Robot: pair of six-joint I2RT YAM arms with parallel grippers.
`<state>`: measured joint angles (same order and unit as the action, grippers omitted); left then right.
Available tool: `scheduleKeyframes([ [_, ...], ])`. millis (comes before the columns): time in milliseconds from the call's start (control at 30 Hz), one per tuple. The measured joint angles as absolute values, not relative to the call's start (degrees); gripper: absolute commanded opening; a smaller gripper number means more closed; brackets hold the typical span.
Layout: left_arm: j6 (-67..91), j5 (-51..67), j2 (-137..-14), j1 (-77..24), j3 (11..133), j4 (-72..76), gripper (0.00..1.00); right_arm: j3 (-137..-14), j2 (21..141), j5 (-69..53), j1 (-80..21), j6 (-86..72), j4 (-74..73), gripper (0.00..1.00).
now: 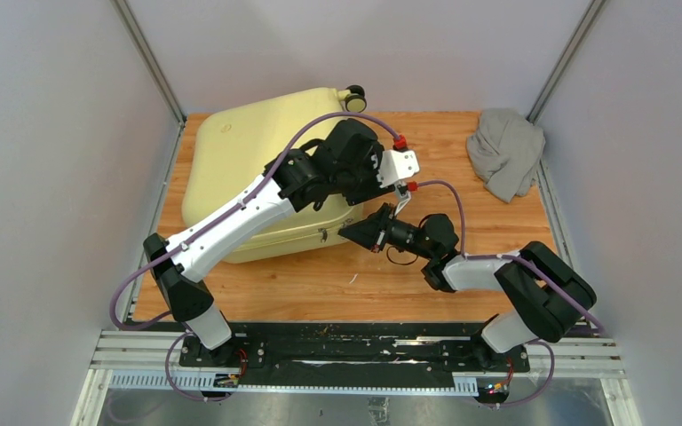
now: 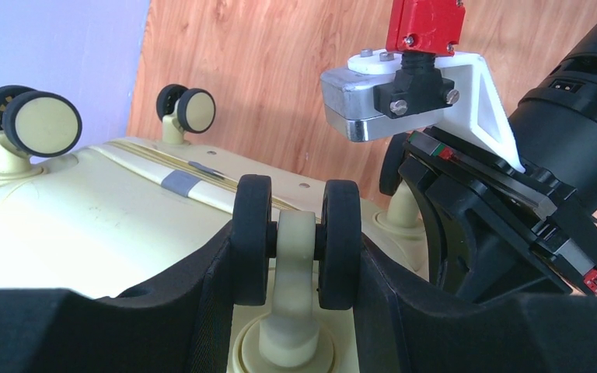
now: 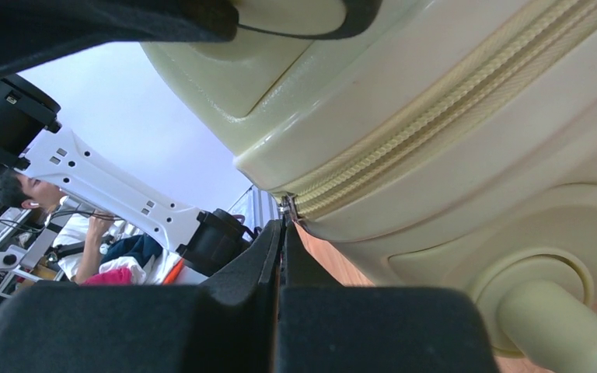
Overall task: Pack the luggage
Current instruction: Zip the luggage at the center of the board.
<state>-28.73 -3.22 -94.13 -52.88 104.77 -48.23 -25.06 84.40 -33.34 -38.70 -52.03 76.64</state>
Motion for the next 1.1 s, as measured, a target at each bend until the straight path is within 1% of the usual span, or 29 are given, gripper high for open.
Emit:
scheduleKeyframes([
  [433, -29.63, -1.89, -94.24, -53.52, 105.62, -52.07, 0.0, -24.97, 89.38, -32.95, -42.35, -53.41, 83.96, 0.0],
  [700, -30.68, -1.89, -95.2, -53.49, 108.53, -55.7, 0.0, -26.52, 90.21, -32.88, -44.12, -52.82, 84.64, 0.0],
  [800, -30.76, -1.74, -95.33, -53.52, 108.53, -55.68, 0.0, -26.5, 90.89, -32.73, -44.34, -53.1, 85.67, 0.11],
  [867, -30.96, -1.78, -95.33, -53.52, 108.53, -55.35, 0.0, -26.09, 90.74, -31.73, -44.49, -53.3, 85.86, 0.21],
  [900, -31.05, -1.85, -95.33, -53.52, 108.53, -54.89, 0.0, -25.61, 90.37, -31.07, -44.64, -53.3, 85.69, 0.25],
  [1000, -31.03, -2.07, -95.33, -53.49, 108.53, -52.88, 0.0, -21.71, 85.41, -28.27, -44.49, -52.38, 80.88, 0.33],
  [1100, -30.72, -2.11, -95.2, -53.49, 107.98, -49.54, 0.0, -18.39, 75.64, -25.61, -43.4, -49.58, 71.55, 0.36],
])
